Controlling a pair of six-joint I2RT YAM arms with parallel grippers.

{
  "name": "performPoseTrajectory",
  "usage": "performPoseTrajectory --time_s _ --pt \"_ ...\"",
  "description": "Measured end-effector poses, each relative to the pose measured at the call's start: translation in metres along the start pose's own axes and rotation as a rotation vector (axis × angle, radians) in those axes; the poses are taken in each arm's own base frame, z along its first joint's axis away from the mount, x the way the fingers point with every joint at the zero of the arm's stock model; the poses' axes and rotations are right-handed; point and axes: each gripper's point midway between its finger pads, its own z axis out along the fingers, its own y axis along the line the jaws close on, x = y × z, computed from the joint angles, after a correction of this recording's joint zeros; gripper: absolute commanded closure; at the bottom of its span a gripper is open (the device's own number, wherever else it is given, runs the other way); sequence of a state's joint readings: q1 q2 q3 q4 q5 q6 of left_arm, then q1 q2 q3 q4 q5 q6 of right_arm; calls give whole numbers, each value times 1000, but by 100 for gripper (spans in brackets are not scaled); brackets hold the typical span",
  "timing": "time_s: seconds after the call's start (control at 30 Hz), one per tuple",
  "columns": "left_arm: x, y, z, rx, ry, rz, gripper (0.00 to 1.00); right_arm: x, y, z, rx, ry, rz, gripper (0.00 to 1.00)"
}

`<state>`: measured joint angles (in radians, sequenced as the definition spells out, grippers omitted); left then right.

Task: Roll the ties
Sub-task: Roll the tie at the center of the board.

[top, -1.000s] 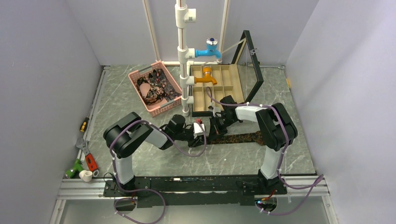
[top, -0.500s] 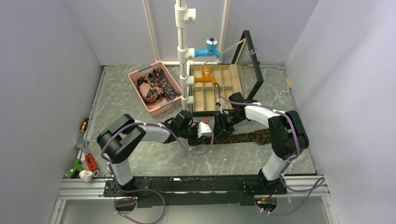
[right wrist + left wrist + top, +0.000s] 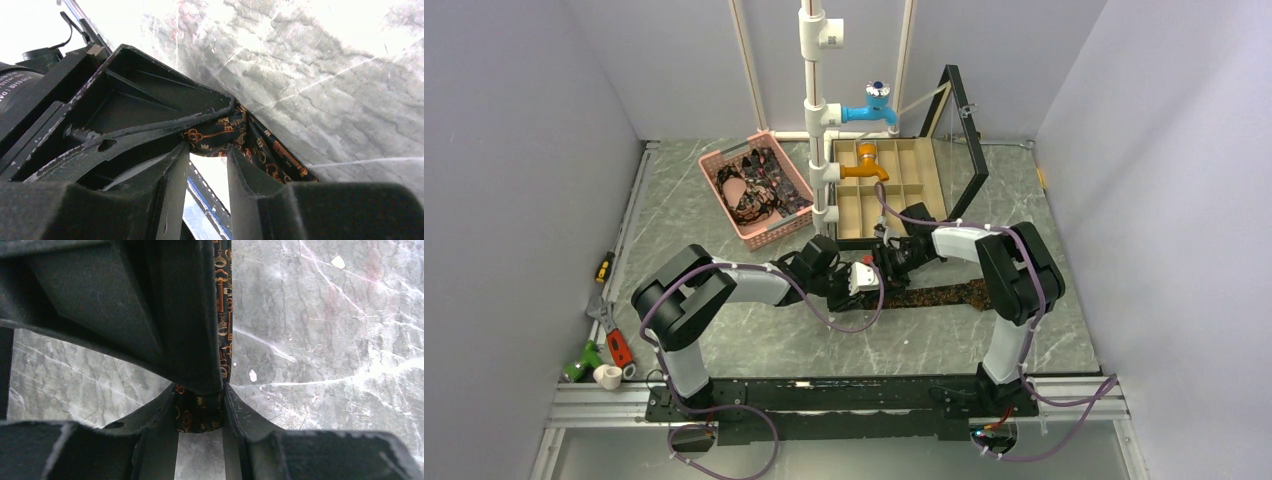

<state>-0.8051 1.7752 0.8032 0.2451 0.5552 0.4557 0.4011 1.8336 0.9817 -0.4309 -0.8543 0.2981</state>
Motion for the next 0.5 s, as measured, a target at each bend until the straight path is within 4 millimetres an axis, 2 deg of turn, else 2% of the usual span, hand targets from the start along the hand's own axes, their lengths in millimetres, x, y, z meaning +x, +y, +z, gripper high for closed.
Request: performPoseTrajectory --time_s 0.03,0.07,0.13,0.23,0.37,0.5 --pt "0 0 0 0 0 0 90 -1 0 2 -4 0 3 76" --pt "0 0 0 0 0 0 90 -1 0 2 -10 1 7 87" --pt "0 0 0 0 1 0 87 -2 1 4 -23 5 10 99" --pt "0 0 0 2 2 1 80 -2 1 4 -26 9 -2 100" --pt "0 -1 1 5 -1 -1 43 -1 -4 4 -19 12 -27 100" --pt "0 -2 1 9 -38 -3 27 -2 -15 4 14 8 -78 100"
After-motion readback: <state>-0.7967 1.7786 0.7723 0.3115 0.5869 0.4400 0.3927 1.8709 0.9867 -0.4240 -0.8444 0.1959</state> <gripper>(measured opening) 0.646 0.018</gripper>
